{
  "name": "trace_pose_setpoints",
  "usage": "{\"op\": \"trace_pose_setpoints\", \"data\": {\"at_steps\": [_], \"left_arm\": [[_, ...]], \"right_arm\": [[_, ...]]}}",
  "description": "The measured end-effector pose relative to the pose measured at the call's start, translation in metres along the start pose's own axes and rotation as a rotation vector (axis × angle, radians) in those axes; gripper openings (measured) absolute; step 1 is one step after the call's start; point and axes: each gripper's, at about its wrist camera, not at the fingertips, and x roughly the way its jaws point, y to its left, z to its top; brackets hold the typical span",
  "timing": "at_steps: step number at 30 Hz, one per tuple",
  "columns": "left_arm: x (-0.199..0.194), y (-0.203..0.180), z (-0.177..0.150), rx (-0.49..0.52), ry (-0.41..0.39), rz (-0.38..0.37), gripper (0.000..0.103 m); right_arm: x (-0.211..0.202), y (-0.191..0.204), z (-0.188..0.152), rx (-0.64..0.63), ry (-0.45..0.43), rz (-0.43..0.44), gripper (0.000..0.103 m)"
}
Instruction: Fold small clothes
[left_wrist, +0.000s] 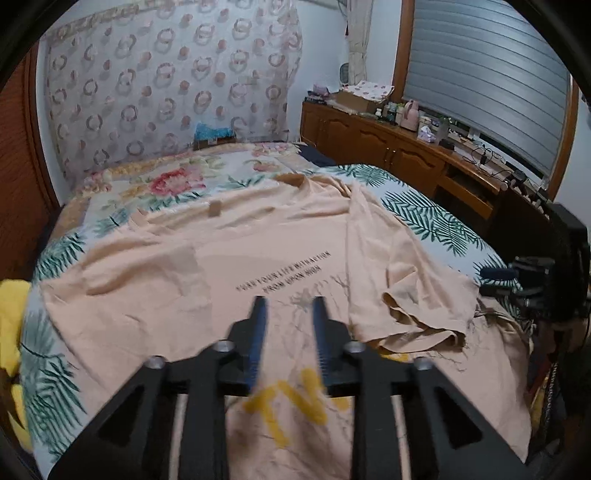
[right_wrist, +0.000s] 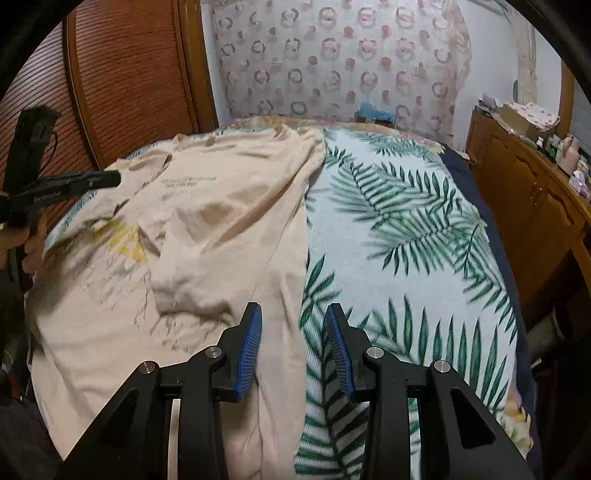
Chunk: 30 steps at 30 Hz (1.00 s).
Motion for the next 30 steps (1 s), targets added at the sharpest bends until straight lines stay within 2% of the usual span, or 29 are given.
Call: {"op": "trace_pose_setpoints", "data": {"at_steps": [1,3,5,8,12,18,23,30], "left_arm": [[-0.002,0.004,0.001,0.000,-0.006,0.011,0.047],[-0.006,0.014,0.003,-0.002,-0.019,0.045,0.067],[-0.007,0.028,0.004,-0.016,-0.025,0.092,0.078],[-0.006,0.058,0.005,-0.061,-0.003,0.106,0.078],[0.001,0.093,0.002,-0.091,0.043,0.183,0.078],[0.015,0.136,-0.003,-0.150,0.079,0.242,0.078],[0.032,0.166,-0.002,-0.202,0.102,0.260,0.078],[0.053,0.190,-0.004,-0.218,0.154,0.306,0.078]], "right_arm": [[0.001,-0.001,0.006,0.000,-0.008,0.003,0.038],[0.005,-0.002,0.016,-0.004,-0.019,0.005,0.041],[0.010,-0.004,0.028,-0.007,-0.031,0.013,0.046],[0.021,-0.007,0.045,-0.011,-0.034,0.030,0.052],[0.043,-0.006,0.069,-0.049,-0.026,0.039,0.053],[0.084,-0.008,0.092,-0.078,0.002,0.037,0.053],[0.112,-0.014,0.108,-0.073,0.023,0.040,0.053],[0.138,-0.021,0.125,-0.068,0.047,0.031,0.053]]}}
